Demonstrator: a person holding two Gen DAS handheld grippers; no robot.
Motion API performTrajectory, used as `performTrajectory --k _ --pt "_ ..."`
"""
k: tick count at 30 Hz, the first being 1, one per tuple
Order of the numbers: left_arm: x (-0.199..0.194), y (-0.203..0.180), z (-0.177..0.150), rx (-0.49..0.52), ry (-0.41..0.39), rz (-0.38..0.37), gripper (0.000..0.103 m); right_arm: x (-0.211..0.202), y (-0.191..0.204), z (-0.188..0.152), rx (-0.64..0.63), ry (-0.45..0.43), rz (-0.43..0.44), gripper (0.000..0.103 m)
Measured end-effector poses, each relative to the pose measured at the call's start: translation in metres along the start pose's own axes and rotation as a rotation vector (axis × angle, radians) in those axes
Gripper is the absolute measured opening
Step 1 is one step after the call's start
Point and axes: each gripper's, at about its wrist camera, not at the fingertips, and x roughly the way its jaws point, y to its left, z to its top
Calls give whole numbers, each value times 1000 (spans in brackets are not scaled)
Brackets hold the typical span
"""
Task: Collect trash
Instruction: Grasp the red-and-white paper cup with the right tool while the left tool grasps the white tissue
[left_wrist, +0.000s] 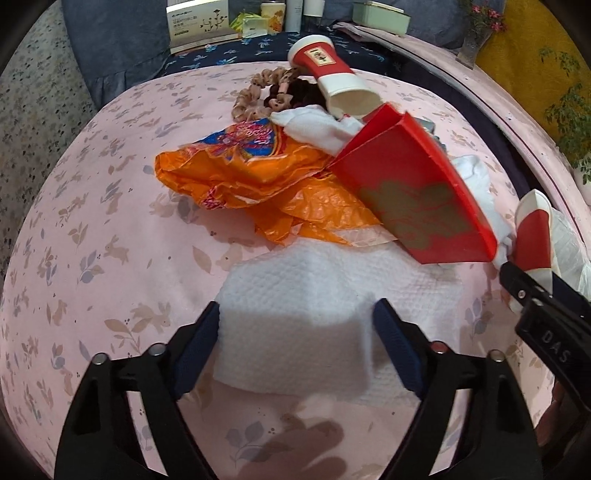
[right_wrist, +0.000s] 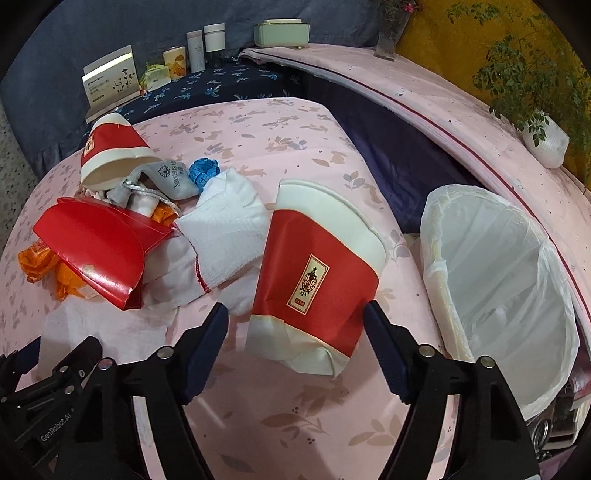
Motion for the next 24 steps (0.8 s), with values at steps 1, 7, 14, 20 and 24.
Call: performTrajectory --k 1,7,14,20,24 --pt "-1 -1 0 1 1 -4 64 0 0 -1 0 3 4 60" --pt "-8 -6 -1 3 21 -27 21 -7 0 -6 -3 2 44 41" --pt "-30 -18 -6 26 -3 -61 5 -33 -8 -10 -12 -48 48 41" --pt "-66 -29 -9 48 -57 -99 4 -63 -26 -10 13 -99 60 41" --pt "-94 -38 -7 68 -107 -125 4 -84 -37 -7 29 -130 81 36"
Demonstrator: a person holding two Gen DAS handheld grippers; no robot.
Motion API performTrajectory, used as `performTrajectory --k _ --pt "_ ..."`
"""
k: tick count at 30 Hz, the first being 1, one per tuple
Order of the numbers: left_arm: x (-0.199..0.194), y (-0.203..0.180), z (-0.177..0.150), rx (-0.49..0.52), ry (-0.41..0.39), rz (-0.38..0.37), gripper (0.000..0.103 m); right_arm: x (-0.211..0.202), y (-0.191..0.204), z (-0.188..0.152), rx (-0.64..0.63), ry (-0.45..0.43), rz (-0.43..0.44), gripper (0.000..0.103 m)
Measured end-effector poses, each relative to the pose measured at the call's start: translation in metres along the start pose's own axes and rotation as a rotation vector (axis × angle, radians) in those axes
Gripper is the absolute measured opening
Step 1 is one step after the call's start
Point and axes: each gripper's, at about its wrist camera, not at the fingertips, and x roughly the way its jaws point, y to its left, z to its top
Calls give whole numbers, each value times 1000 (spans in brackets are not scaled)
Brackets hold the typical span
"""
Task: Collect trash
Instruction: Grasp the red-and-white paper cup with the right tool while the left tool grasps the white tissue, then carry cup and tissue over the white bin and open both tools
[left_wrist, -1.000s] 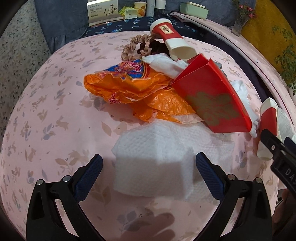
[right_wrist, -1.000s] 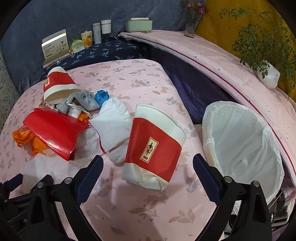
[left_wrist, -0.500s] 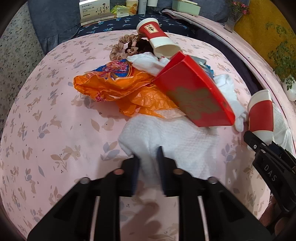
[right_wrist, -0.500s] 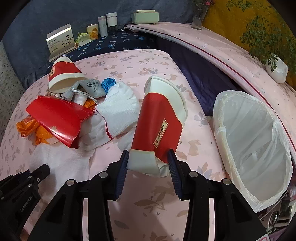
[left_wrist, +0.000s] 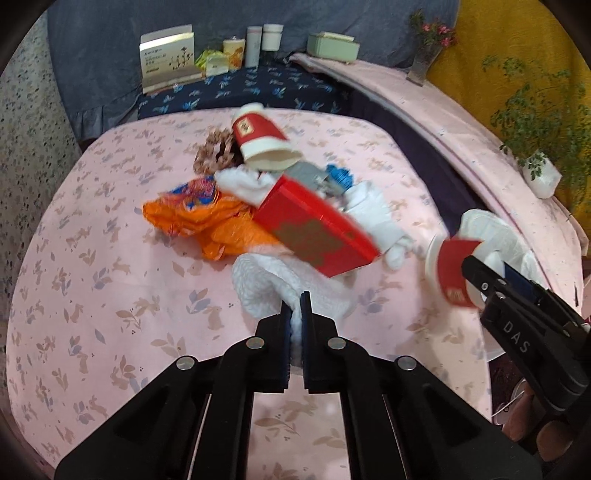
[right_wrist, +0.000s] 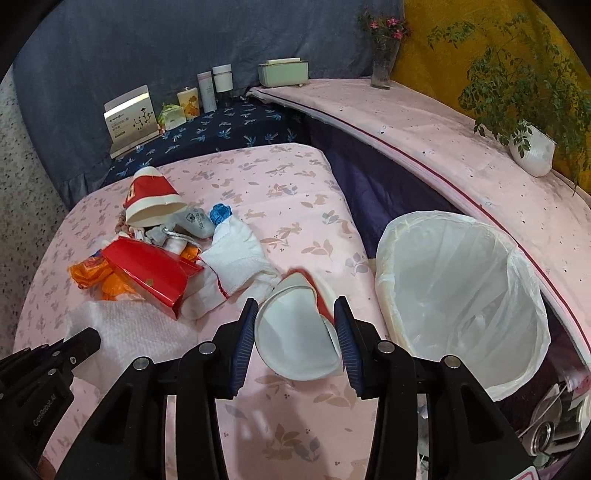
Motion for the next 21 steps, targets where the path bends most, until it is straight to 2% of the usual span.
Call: performTrajectory --k 14,21 --pt "-72 -51 48 82 -159 -99 4 -27 -24 12 43 -51 82 35" --pt "-73 -96 77 137 -164 -178 4 -45 -59 31 84 -119 34 35"
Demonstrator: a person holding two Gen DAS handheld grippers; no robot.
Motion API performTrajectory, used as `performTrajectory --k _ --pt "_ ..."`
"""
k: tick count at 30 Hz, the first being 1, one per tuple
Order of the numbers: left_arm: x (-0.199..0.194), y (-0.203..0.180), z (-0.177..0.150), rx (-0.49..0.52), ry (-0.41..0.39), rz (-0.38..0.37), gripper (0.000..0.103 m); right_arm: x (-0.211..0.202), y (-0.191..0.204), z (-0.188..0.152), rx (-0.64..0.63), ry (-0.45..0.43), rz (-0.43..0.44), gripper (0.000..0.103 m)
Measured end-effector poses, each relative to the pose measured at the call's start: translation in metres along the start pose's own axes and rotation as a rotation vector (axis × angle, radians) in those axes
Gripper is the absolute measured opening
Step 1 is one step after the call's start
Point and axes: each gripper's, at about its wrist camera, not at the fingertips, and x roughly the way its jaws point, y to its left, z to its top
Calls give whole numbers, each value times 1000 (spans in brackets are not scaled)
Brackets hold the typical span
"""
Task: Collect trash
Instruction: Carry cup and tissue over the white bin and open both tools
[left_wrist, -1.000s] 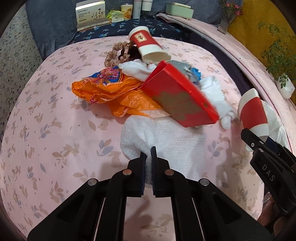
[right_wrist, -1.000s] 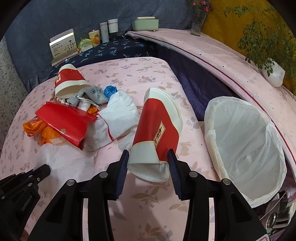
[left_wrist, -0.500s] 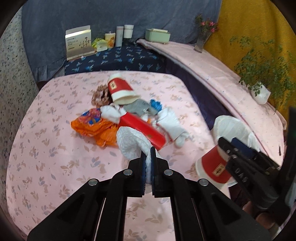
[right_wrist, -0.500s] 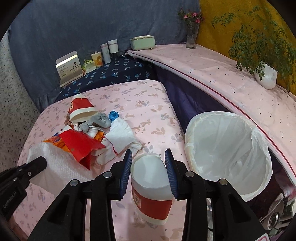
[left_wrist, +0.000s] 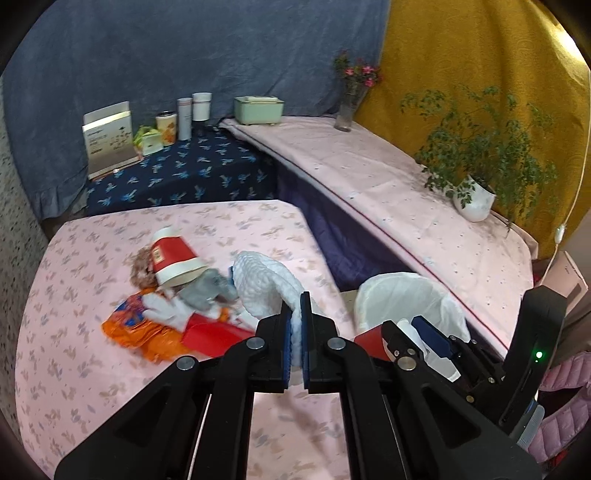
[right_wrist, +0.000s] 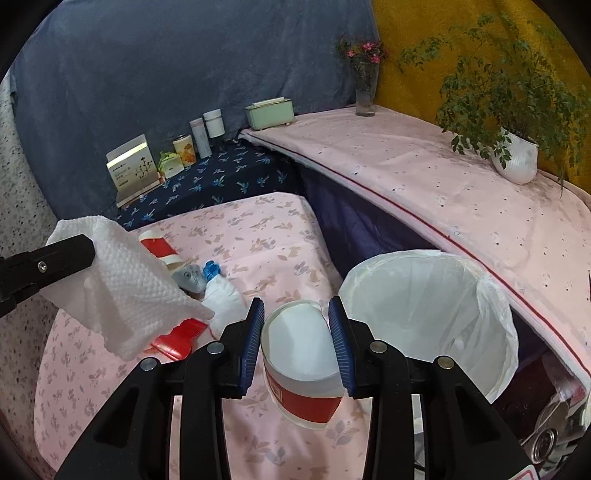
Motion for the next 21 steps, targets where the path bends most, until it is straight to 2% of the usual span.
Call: performTrajectory --k 11,21 --pt "48 -77 23 91 65 -142 4 -3 -78 23 81 -43 -156 35" --pt "83 -127 22 149 148 -260 5 8 -127 24 155 -13 -217 35"
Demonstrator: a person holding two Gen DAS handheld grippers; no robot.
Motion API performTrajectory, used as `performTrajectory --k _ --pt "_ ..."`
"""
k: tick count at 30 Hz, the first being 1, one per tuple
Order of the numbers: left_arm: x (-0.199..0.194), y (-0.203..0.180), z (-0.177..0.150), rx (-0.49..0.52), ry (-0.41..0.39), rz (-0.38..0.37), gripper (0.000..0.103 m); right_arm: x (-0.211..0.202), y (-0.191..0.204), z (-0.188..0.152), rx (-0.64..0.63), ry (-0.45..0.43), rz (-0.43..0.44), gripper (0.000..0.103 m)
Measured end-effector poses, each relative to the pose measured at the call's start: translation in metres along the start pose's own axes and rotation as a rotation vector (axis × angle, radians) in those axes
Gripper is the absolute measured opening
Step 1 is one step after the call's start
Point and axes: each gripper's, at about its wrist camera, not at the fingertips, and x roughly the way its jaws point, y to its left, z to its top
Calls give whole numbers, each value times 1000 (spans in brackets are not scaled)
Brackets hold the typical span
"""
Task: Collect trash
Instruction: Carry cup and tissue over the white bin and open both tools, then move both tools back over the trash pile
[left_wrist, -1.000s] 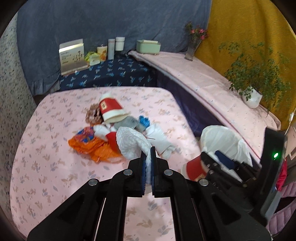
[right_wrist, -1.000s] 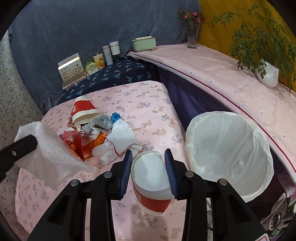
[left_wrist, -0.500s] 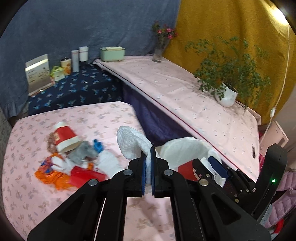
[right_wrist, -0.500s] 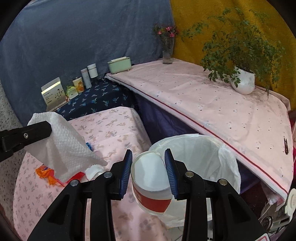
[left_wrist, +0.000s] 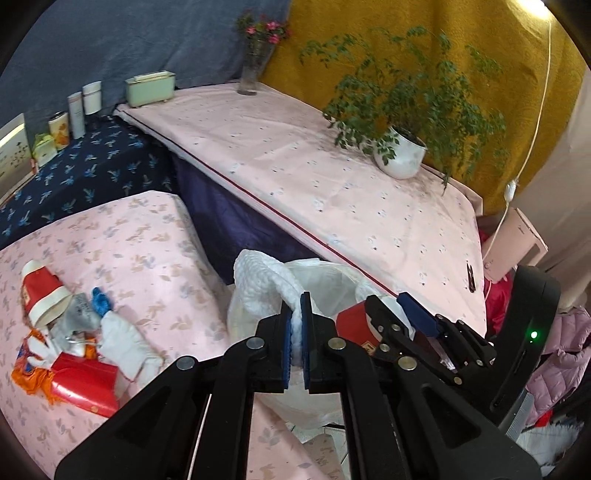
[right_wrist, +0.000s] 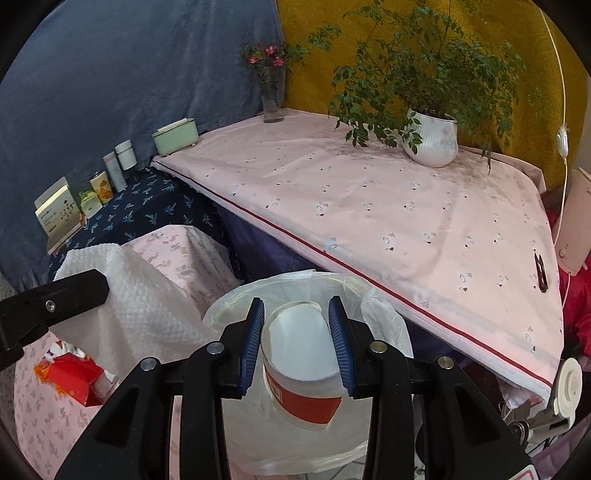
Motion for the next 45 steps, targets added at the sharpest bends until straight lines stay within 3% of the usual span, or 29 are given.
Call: performTrajectory --k 3,6,9,18,27,38,45 --pt "7 -7 0 21 -5 4 13 1 -5 1 10 -2 -15 40" --pt "8 -8 0 30 -30 40 47 -1 -9 2 22 -7 -24 51" --pt "4 -5 0 33 -56 70 56 -7 -12 2 34 -19 -28 57" --pt "-11 18 -1 -10 -91 129 63 -25 -3 6 43 -56 -8 65" --pt "-40 70 -12 -109 -129 210 72 -43 36 4 -12 -83 53 71" --pt "-77 154 -40 -217 -139 412 79 -44 117 -21 -135 -39 174 72" --pt "-95 201 -68 -259 -114 552 90 -43 173 -47 -236 -4 253 73"
